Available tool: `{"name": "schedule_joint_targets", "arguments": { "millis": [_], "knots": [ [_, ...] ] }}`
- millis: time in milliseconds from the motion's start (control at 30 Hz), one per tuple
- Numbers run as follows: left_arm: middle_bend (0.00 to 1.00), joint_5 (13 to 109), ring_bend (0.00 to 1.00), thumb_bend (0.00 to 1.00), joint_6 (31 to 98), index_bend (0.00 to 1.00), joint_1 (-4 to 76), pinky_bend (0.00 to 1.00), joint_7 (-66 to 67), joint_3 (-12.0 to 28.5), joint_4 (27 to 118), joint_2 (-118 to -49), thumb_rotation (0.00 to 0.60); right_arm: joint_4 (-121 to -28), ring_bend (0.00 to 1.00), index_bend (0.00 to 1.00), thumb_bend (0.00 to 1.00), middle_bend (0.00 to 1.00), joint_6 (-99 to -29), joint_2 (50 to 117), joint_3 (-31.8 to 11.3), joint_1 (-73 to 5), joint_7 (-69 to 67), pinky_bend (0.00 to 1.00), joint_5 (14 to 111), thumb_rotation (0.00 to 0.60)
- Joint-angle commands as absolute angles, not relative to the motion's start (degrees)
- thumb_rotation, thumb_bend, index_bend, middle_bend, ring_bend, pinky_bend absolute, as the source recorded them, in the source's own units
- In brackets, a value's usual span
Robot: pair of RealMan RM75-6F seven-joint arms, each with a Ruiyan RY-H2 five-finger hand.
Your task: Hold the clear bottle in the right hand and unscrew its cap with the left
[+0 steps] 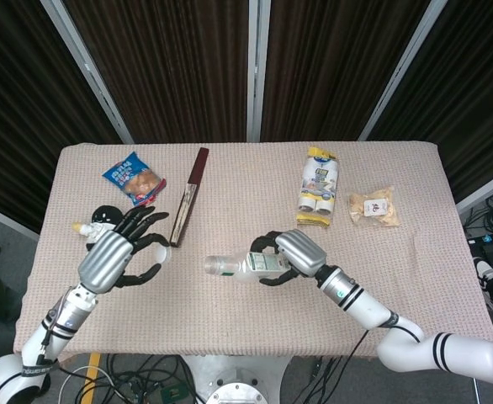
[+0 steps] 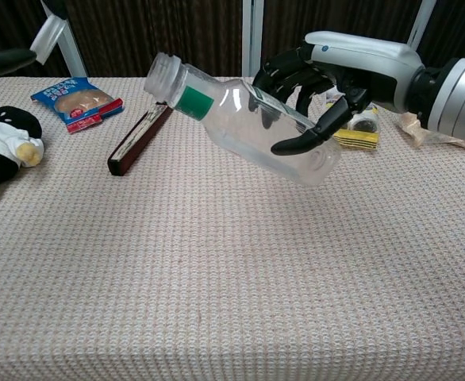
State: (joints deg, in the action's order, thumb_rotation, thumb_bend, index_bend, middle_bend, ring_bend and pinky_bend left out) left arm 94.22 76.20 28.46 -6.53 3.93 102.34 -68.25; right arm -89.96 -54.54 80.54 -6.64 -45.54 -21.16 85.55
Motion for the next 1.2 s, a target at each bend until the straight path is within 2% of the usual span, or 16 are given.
{"name": "schedule_joint_targets", "arguments": {
  "millis": [33,267,500,600,700,800,900,967,1067,1200],
  "knots": [
    [0.10,88.31,0.04,0.35,72.24,0.43,27.53,0.01,3.11,3.21,98.91,-68.96,0.600,-90.48,0.36,0.58,0.39,0.56,-52.57,77.15,-6.17,-45.14,-11.13,0.51,82.36,0.600],
    [0.10,80.82,0.04,0.35,65.69,0.43,28.33,0.01,15.13,2.20,94.35,-74.87,0.600,-91.80,0.36,0.58,0.39,0.56,-51.26,76.52,-6.51,-45.00,2.94,0.50,75.90,0.600],
    [0.10,77.33,0.04,0.35,62.69,0.39,29.16,0.01,20.13,2.01,92.07,-79.36,0.600,-91.70,0.36,0.58,0.39,0.55,-50.53,77.63,-6.88,-45.16,7.31,0.48,72.50,0.600],
    [0.10,76.42,0.04,0.35,61.87,0.33,29.48,0.01,21.59,1.95,92.62,-79.92,0.600,-91.19,0.36,0.59,0.39,0.54,-49.86,78.32,-7.03,-45.38,7.63,0.48,71.68,0.600],
    [0.10,75.63,0.04,0.28,62.26,0.21,29.40,0.01,22.01,2.45,93.92,-79.55,0.600,-90.24,0.35,0.57,0.39,0.53,-49.55,79.50,-6.92,-45.75,9.13,0.46,71.37,0.600],
    [0.09,76.04,0.04,0.23,63.57,0.14,28.71,0.01,19.57,2.92,96.09,-77.99,0.600,-89.64,0.30,0.46,0.39,0.50,-49.17,80.74,-6.78,-46.25,11.30,0.40,70.82,0.600],
    [0.09,77.63,0.04,0.22,65.38,0.14,27.86,0.01,16.78,3.18,97.95,-75.26,0.600,-89.02,0.23,0.33,0.38,0.44,-48.56,82.20,-6.61,-46.86,14.29,0.32,69.30,0.600],
    [0.09,78.97,0.04,0.21,67.49,0.14,26.91,0.01,15.05,3.33,98.92,-73.84,0.600,-88.48,0.13,0.18,0.36,0.36,-47.99,83.32,-6.44,-47.39,16.69,0.22,67.88,0.600],
    [0.09,80.85,0.04,0.19,70.67,0.14,25.35,0.01,13.14,3.30,99.46,-72.23,0.600,-88.21,0.01,0.02,0.33,0.22,-47.63,84.51,-5.98,-47.71,18.62,0.05,66.93,0.600],
    [0.09,81.82,0.04,0.19,74.89,0.14,22.71,0.01,10.60,3.33,99.42,-69.51,0.600,-89.55,0.00,0.00,0.33,0.12,-48.97,83.68,-5.47,-46.79,18.65,0.00,67.62,0.600]
  ]
}}
